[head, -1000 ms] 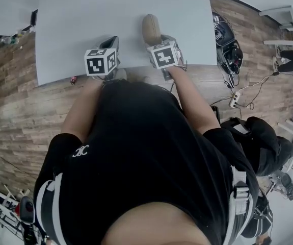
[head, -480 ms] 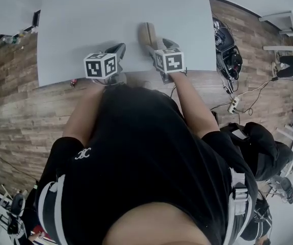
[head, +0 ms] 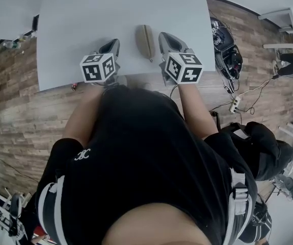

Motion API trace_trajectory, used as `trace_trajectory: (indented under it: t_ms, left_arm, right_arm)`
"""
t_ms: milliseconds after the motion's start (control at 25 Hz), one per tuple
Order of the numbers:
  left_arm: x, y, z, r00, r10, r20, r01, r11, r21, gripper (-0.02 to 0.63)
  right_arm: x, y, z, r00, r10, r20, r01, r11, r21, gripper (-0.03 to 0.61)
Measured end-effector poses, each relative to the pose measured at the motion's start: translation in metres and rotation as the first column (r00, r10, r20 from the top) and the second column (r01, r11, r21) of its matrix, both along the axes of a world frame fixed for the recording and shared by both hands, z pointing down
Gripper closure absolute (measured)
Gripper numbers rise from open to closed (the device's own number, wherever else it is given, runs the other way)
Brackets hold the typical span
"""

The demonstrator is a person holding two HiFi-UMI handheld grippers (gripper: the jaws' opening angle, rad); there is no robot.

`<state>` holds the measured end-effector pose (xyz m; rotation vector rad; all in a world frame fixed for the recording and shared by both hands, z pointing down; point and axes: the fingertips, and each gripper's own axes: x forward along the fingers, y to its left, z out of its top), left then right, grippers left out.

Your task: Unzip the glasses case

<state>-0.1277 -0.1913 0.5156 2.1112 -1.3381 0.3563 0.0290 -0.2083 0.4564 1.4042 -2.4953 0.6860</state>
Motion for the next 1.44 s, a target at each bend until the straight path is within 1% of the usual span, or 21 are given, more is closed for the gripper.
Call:
trace_trajectory:
  t_ms: [160,240,320,400,520,600,680,920,1240,1440]
  left_arm:
    - [0.005,-0.005,-0.003,1.0,-0.005,-0.014,0.005,1.0,0.007,0.612]
    - [0.004,-0.007,-0.003,0.999,-0.011,-0.03,0.011,1.0,0.0,0.612]
    - [0.005,-0.007,-0.002,1.0,-0.005,-0.029,0.005,1.0,-0.003,0.612]
    - [0.007,-0.007,-0.002,1.0,0.006,-0.021,-0.006,1.0,-0.004,0.612]
    - [0.01,-0.007,-0.001,0.999,0.026,-0.022,-0.026,1.0,-0.011,0.612]
    - [0.012,-0.007,0.001,0.998,0.036,-0.041,-0.037,0.999,-0.025,0.612]
    - [0.013,-0.006,0.002,0.998,0.042,-0.056,-0.044,0.998,-0.034,0.611]
    - [0.01,-0.003,0.004,0.996,0.052,-0.067,-0.055,0.997,-0.045,0.612]
    - [0.012,0.003,-0.003,0.994,0.07,-0.078,-0.071,0.997,-0.007,0.612]
    - [0.001,0.004,-0.007,0.995,0.077,-0.068,-0.077,0.997,0.003,0.612]
  right_arm:
    - [0.002,0.004,0.005,1.0,0.0,0.005,0.0,1.0,-0.009,0.566]
    - [0.004,0.004,0.01,1.0,0.007,-0.028,-0.008,1.0,-0.017,0.566]
    - [0.006,0.005,0.014,0.997,0.006,-0.073,-0.007,1.0,-0.018,0.566]
    - [0.006,0.007,0.016,0.996,-0.003,-0.091,0.002,1.0,-0.016,0.566]
    - [0.003,0.009,0.014,0.997,-0.017,-0.082,0.016,1.0,-0.012,0.566]
    - [0.001,0.009,0.014,0.997,-0.019,-0.076,0.018,1.0,-0.013,0.566]
    - [0.0,0.01,0.016,0.997,-0.019,-0.073,0.018,1.0,-0.018,0.566]
    - [-0.003,0.014,0.02,0.997,-0.018,-0.069,0.016,0.999,-0.037,0.566]
    - [-0.005,0.023,0.025,0.997,-0.021,-0.068,0.018,0.998,-0.054,0.566]
    - [-0.015,0.026,0.029,0.997,-0.017,-0.074,0.012,0.998,-0.065,0.566]
